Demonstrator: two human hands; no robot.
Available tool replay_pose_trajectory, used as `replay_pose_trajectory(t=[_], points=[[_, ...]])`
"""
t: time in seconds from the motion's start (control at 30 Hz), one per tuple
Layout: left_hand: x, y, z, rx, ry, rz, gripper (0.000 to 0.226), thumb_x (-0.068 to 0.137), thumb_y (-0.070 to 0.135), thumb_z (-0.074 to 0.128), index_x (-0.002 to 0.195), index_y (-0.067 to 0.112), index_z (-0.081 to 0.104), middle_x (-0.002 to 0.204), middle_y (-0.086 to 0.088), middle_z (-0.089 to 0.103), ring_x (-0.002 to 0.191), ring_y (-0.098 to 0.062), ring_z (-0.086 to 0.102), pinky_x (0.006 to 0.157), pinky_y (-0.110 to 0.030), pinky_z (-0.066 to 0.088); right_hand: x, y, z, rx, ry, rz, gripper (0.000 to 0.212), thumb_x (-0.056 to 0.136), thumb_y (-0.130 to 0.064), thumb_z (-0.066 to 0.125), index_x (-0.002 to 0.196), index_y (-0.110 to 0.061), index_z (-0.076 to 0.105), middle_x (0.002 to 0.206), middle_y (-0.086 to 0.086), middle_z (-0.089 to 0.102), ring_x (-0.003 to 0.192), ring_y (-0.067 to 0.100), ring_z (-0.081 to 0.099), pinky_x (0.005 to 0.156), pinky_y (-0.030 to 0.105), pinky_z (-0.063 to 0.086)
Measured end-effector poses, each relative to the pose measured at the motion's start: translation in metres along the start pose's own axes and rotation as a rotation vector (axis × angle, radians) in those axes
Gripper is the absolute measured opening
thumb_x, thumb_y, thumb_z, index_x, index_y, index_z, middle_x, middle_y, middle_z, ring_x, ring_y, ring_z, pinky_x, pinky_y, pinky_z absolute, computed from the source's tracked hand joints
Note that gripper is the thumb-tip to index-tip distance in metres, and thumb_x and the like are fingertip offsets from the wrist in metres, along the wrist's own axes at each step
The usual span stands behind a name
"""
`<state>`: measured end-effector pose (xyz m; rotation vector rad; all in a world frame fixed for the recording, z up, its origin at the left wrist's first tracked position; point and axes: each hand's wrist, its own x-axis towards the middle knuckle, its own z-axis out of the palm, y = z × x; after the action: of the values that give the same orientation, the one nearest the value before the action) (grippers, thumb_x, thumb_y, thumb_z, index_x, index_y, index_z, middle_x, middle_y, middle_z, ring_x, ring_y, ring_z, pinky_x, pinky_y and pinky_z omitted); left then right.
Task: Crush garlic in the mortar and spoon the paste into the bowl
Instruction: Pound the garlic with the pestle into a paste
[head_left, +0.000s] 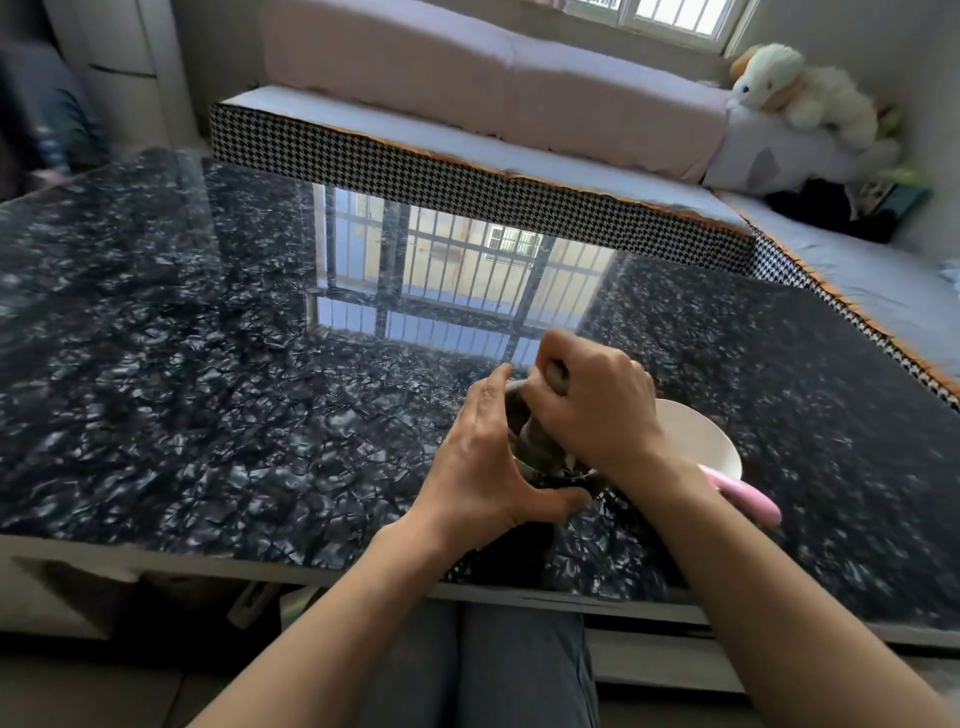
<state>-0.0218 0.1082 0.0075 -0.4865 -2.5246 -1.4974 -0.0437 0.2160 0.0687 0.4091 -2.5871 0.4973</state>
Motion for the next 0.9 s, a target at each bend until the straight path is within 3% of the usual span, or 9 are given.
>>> replay_pose_trajectory(t=[0.17,0.33,0.53,0.6,0.67,0.73,0.9], points=[[0.000,-0.001,0.000,-0.003,0.003,-0.001,0.124,0.051,0.046,0.083,0.145,0.013,0.010,0.144,-0.001,0.028,0.129,-0.007,0.028,0.102,-0.016,0.022,0.015,0.003,-0.019,0.124,0.257,0.050,0.017,0.078,-0.013,0.060,0.068,-0.019,0.047,0.055,-0.005,0.047,0.049,0.014,0.045,0.052,0.025,0.033],[-0.001,0.000,-0.001,0.002,-0.002,-0.003,0.124,0.052,0.044,0.083,0.146,0.011,0.008,0.146,-0.002,0.026,0.133,-0.010,0.025,0.105,-0.018,0.021,-0.003,-0.001,0.005,0.004,0.001,0.047,0.015,0.080,-0.022,0.059,0.072,-0.017,0.047,0.060,-0.005,0.045,0.057,0.021,0.044,0.058,0.028,0.029],[-0.001,0.000,-0.001,0.004,-0.004,-0.007,0.124,0.051,0.046,0.083,0.145,0.011,0.010,0.143,-0.003,0.030,0.130,-0.011,0.029,0.106,-0.021,0.024,0.011,-0.001,-0.022,0.075,0.286,0.045,0.017,0.078,-0.014,0.062,0.069,-0.018,0.048,0.055,-0.006,0.045,0.051,0.017,0.043,0.050,0.022,0.026],[0.000,0.000,-0.001,0.002,-0.004,-0.007,0.123,0.052,0.044,0.083,0.145,0.011,0.009,0.144,-0.002,0.027,0.132,-0.011,0.027,0.105,-0.018,0.022,0.004,-0.006,-0.009,-0.015,0.210,0.015,0.019,0.077,-0.015,0.062,0.068,-0.019,0.046,0.059,-0.006,0.044,0.050,0.019,0.043,0.049,0.021,0.023],[0.000,0.000,-0.001,0.000,-0.008,-0.007,0.123,0.053,0.043,0.083,0.146,0.012,0.008,0.147,-0.001,0.023,0.134,-0.010,0.022,0.103,-0.015,0.019,-0.002,-0.008,0.004,-0.062,0.020,0.018,0.019,0.080,-0.021,0.058,0.071,-0.019,0.042,0.064,-0.005,0.045,0.056,0.023,0.043,0.054,0.027,0.024],[-0.001,0.001,-0.001,0.002,-0.007,-0.008,0.123,0.054,0.042,0.083,0.146,0.012,0.007,0.147,-0.001,0.023,0.134,-0.009,0.022,0.102,-0.014,0.018,0.002,-0.004,0.002,-0.083,-0.015,-0.006,0.017,0.081,-0.022,0.056,0.072,-0.018,0.043,0.064,-0.005,0.045,0.058,0.022,0.041,0.052,0.029,0.022],[0.000,-0.001,-0.001,0.006,-0.006,-0.017,0.124,0.051,0.045,0.084,0.145,0.011,0.010,0.143,-0.002,0.029,0.130,-0.012,0.030,0.103,-0.018,0.024,0.016,0.000,-0.023,0.000,0.243,0.040,0.016,0.080,-0.017,0.060,0.071,-0.018,0.048,0.056,-0.009,0.041,0.047,0.009,0.038,0.049,0.015,0.020]])
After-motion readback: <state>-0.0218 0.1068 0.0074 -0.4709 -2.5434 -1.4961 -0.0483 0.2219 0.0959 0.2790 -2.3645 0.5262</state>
